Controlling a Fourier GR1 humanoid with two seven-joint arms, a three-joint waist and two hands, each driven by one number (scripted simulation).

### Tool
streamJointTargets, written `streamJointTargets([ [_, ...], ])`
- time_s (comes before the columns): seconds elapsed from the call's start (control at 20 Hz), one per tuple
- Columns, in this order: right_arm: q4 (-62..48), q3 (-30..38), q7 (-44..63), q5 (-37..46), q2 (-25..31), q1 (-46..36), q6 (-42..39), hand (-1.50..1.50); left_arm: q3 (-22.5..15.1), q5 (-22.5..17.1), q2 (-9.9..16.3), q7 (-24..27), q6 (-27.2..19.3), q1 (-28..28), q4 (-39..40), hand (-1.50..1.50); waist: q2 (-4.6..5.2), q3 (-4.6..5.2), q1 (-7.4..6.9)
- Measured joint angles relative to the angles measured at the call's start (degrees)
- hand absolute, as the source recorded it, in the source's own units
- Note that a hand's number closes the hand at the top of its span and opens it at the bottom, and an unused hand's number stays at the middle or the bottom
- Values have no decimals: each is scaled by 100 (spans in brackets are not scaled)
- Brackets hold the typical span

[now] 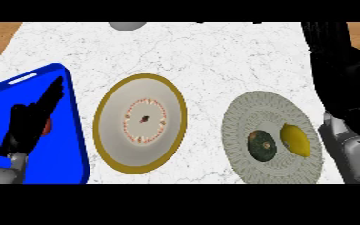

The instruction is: Pick the squash from the placemat and place it in the bowl

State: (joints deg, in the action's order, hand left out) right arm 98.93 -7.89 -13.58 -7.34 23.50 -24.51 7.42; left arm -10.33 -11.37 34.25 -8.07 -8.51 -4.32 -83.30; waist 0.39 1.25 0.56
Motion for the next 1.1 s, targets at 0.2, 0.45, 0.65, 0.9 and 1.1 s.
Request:
streamJointTargets([
  [0.2,69,-634,216,-162,-354,231,-316,-150,288,-132,-217,325,-148,-235,-113,0,-26,-73,-77],
  [0.45,-13,-1340,443,682,-457,696,95,-150,763,-434,-491,752,-406,-538,-340,0,-108,-75,-6],
  [0.65,321,-1965,109,1828,-753,1715,1149,-150,1081,-657,-547,953,-381,-612,-331,0,-102,-102,86],
  [0.9,1114,-2752,392,3289,-522,2822,1805,-150,1314,-784,-551,1068,-283,-652,-298,0,-92,-110,101],
  [1.1,1989,-2737,1295,4251,63,3389,1726,-150,1380,-815,-569,1099,-247,-571,-373,0,-103,-106,133],
])
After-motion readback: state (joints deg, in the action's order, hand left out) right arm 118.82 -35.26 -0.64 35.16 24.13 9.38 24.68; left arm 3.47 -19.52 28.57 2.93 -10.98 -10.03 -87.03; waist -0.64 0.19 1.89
